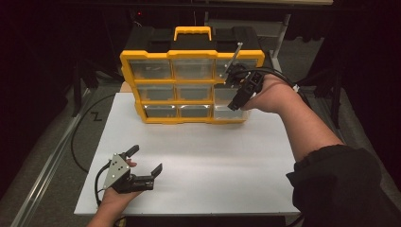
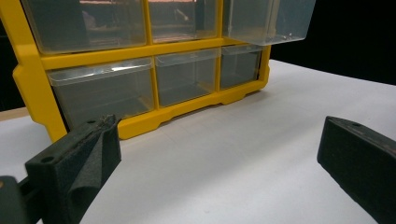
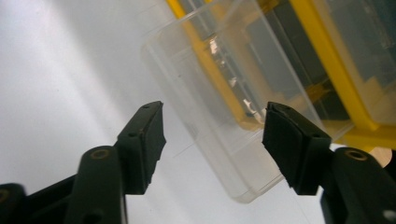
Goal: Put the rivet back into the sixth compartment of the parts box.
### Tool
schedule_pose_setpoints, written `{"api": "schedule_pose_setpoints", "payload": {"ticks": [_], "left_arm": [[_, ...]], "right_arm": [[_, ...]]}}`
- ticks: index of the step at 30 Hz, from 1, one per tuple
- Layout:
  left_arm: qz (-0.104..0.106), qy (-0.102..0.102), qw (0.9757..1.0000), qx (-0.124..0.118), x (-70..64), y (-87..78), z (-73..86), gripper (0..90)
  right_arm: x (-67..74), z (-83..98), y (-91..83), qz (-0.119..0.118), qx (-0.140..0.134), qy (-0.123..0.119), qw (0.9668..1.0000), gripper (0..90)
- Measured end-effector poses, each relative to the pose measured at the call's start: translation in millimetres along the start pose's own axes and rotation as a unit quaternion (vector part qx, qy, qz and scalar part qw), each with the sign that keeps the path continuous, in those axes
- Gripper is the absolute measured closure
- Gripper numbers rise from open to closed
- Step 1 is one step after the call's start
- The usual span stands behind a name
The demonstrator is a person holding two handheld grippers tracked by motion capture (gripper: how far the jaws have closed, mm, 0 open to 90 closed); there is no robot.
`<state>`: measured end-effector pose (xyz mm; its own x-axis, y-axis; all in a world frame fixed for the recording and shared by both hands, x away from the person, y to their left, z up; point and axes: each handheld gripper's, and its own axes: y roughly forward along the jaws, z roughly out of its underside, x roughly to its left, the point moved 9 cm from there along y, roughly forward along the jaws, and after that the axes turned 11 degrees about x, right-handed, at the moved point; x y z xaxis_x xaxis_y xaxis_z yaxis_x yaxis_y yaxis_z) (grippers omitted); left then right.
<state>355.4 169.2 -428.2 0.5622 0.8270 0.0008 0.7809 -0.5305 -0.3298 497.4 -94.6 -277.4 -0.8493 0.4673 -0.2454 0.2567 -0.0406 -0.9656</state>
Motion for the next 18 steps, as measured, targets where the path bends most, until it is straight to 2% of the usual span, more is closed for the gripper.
{"api": "schedule_pose_setpoints", "payload": {"ticks": [11, 18], "left_arm": [[0.0, 0.005, 1.0, 0.002, -1.4, 0.7, 0.3, 0.3], [0.0, 0.005, 1.0, 0.001, -2.5, 0.8, 0.0, 0.3]], "right_arm": [[21.4, 20.5, 8.0, 0.006, 0.012, -0.002, 0.9999, 26.0], [34.7, 32.7, 13.0, 0.009, 0.008, -0.003, 0.9999, 19.2]]}}
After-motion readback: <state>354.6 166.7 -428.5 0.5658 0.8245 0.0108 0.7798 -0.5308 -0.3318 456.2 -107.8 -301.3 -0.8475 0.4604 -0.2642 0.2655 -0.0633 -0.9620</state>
